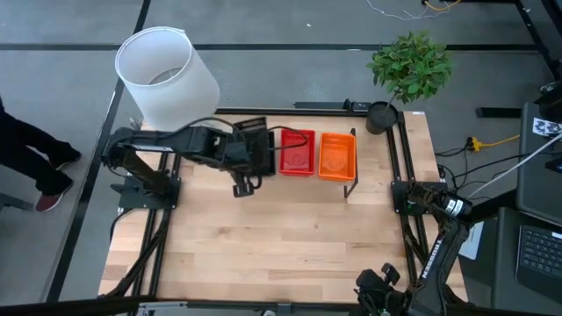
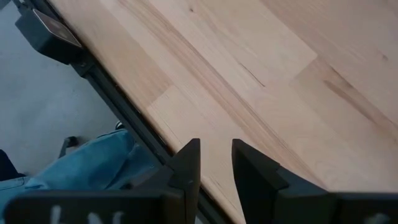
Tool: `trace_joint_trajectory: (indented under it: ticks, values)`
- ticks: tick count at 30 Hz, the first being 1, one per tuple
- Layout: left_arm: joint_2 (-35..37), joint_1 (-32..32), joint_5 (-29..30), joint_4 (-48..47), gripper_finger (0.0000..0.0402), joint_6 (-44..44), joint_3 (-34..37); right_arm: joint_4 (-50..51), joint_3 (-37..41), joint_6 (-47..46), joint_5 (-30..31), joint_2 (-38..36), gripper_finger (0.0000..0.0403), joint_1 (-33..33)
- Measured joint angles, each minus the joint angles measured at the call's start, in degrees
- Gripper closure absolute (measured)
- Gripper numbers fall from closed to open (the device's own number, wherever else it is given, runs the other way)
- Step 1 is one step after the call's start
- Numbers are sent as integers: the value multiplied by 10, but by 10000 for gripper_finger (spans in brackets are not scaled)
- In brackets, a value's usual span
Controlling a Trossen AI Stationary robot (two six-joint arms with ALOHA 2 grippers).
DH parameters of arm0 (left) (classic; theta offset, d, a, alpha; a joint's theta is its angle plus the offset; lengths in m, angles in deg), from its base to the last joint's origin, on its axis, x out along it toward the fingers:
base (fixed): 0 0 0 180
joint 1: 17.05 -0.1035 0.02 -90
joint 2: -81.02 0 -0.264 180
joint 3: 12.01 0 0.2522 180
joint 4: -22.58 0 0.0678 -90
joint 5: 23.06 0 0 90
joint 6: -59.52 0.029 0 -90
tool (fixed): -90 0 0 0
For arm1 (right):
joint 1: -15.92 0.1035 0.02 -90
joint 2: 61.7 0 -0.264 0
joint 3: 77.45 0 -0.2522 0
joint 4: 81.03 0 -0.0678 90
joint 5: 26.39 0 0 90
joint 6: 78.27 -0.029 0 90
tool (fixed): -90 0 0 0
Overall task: Stack baskets on shelf by color
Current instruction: Stack the black bin on top of the black bin on the shelf
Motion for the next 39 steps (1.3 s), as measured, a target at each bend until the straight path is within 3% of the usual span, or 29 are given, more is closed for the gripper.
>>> trace_joint_trajectory:
  ticks: [4, 15, 27, 39]
  values:
    - [0, 0, -37, 36, 401, 2, 24, 1, 0, 1, -1, 0, 312, 0]
    - [0, -12, -52, 50, 398, 2, 52, 2, 0, 2, -3, 0, 312, 0]
    - [0, -36, -51, 55, 310, 2, 53, 2, 0, 2, -4, 0, 312, 0]
    - [2, 23, -44, 53, 294, 0, -48, 0, 0, 2, -5, 0, 312, 0]
